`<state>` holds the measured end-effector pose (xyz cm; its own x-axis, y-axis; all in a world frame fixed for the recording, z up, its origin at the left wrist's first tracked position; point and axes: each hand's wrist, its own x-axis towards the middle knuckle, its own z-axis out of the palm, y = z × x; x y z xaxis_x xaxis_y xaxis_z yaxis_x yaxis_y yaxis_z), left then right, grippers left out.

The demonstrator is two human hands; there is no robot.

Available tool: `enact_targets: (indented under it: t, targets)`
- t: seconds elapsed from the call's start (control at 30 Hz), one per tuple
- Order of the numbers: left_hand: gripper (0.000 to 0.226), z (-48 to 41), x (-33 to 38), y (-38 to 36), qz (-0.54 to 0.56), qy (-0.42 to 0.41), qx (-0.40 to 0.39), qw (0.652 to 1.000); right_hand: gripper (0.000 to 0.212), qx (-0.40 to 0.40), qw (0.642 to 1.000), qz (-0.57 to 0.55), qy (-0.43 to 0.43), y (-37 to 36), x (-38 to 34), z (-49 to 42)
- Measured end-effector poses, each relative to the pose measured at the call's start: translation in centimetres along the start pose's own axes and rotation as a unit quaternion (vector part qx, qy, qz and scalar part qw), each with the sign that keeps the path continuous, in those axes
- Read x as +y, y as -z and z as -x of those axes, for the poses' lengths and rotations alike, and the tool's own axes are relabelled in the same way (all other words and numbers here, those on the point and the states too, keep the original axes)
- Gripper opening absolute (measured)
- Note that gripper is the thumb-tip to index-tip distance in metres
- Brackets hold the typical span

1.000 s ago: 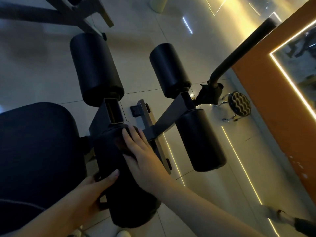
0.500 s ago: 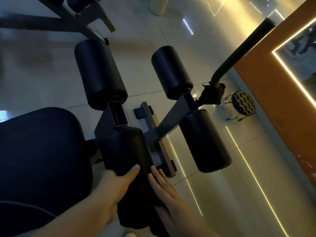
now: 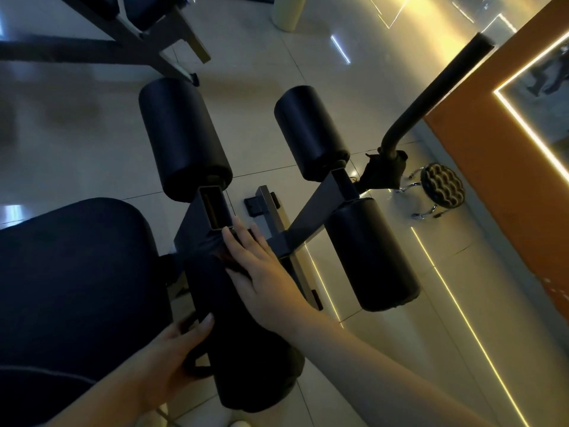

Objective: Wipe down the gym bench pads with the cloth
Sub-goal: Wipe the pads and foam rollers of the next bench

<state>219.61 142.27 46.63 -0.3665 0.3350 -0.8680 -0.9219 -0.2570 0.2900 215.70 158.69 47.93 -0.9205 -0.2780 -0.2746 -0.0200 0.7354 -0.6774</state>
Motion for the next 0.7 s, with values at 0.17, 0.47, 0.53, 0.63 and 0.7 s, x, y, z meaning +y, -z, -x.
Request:
enact_targets:
  t: [0.17,0.47,0.53,0.63,0.7]
  targets:
    - [0.044,-0.2,0.1,0.0,0.002,0.008,0.017,1.000,0.061,-0.022,1.000,-0.002,0.018,-0.1,0.4,3.5]
    - [0.064,-0.3,0.7,-0.1,-0.003,0.042,-0.018,0.999,0.075,-0.067,0.997,0.002,0.047,-1.3,3.2,10.3]
    - [0.060,-0.1,0.9,-0.5,0.006,0.040,-0.019,0.999,0.070,-0.076,0.997,-0.012,0.025,-0.9,2.6,9.4]
    - [0.038,0.0,0.8,-1.0,0.015,0.031,-0.010,0.999,0.064,-0.092,0.996,-0.010,-0.008,-0.2,1.1,6.8]
    - [0.030,-0.1,0.5,-1.2,0.020,0.025,0.006,0.999,0.061,-0.065,0.998,0.012,-0.009,-0.1,0.2,4.0]
